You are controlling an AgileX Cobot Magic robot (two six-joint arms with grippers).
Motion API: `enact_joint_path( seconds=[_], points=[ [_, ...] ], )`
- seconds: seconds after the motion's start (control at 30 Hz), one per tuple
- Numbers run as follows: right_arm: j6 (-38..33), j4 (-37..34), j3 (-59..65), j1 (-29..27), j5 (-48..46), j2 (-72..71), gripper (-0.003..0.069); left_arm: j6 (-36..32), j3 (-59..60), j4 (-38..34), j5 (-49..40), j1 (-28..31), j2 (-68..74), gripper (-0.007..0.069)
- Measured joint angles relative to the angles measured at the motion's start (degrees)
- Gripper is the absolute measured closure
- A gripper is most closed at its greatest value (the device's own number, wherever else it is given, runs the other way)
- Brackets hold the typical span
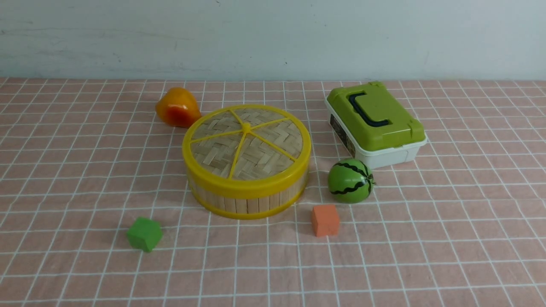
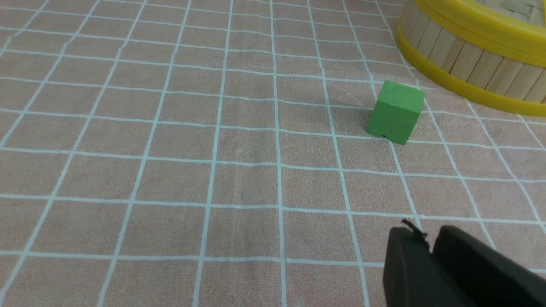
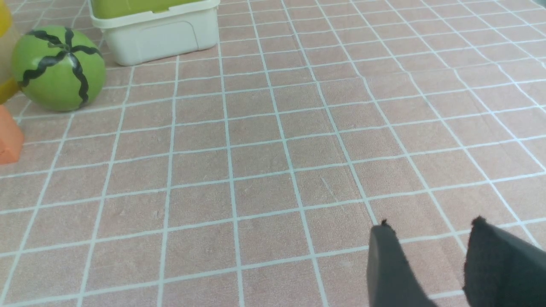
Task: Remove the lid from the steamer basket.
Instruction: Use the left arm to lift the lid of the steamer
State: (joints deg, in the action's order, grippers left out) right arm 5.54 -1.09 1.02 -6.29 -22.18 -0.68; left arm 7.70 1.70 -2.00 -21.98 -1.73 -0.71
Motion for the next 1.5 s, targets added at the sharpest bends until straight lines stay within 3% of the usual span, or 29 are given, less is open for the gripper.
enact_joint_path(
  seconds=[0.27,0.33,0.63,0.77,0.9,0.93,1.03,1.1,1.13,1.2,1.23,1.5],
  points=[
    [0.0,0.0,0.0,0.0,0.0,0.0,0.0417,0.0,0.0,0.0,1.14,0.0,0.0,0.0531],
    [0.0,0.0,0.0,0.0,0.0,0.0,0.0417,0.0,0.12,0.0,5.31,0.0,0.0,0.0532],
    [0.0,0.0,0.0,0.0,0.0,0.0,0.0417,0.0,0.12,0.0,45.48,0.0,0.0,0.0521],
    [0.0,0.0,0.0,0.0,0.0,0.0,0.0417,1.18,0.12,0.0,55.28,0.0,0.0,0.0515],
    [0.0,0.0,0.0,0.0,0.0,0.0,0.0417,7.56,0.12,-0.53,66.05,0.0,0.0,0.0514],
    [0.0,0.0,0.0,0.0,0.0,0.0,0.0417,12.48,-1.27,-0.61,68.5,0.0,0.0,0.0515],
    [0.0,0.06,0.0,0.0,0.0,0.0,0.0417,19.71,-7.91,0.01,63.78,0.0,0.0,0.0538],
    [0.0,0.06,0.0,0.0,0.0,0.0,0.0417,23.35,-16.38,2.01,52.78,0.0,0.41,0.0586],
    [0.0,0.06,0.0,0.0,0.0,0.0,0.0417,24.29,-23.51,4.56,43.12,0.0,2.61,0.0632],
    [0.0,0.06,0.0,0.0,0.0,0.0,0.0417,24.29,-27.6,6.57,37.31,0.0,4.93,0.0637],
    [0.0,0.06,0.0,0.0,0.0,0.0,0.0417,24.35,-34.85,10.39,27.14,0.0,11.61,0.0637],
    [0.0,0.06,0.0,0.0,0.0,0.0,0.0417,24.63,-41.76,13.8,10.68,0.0,35.53,0.0637]
  ],
)
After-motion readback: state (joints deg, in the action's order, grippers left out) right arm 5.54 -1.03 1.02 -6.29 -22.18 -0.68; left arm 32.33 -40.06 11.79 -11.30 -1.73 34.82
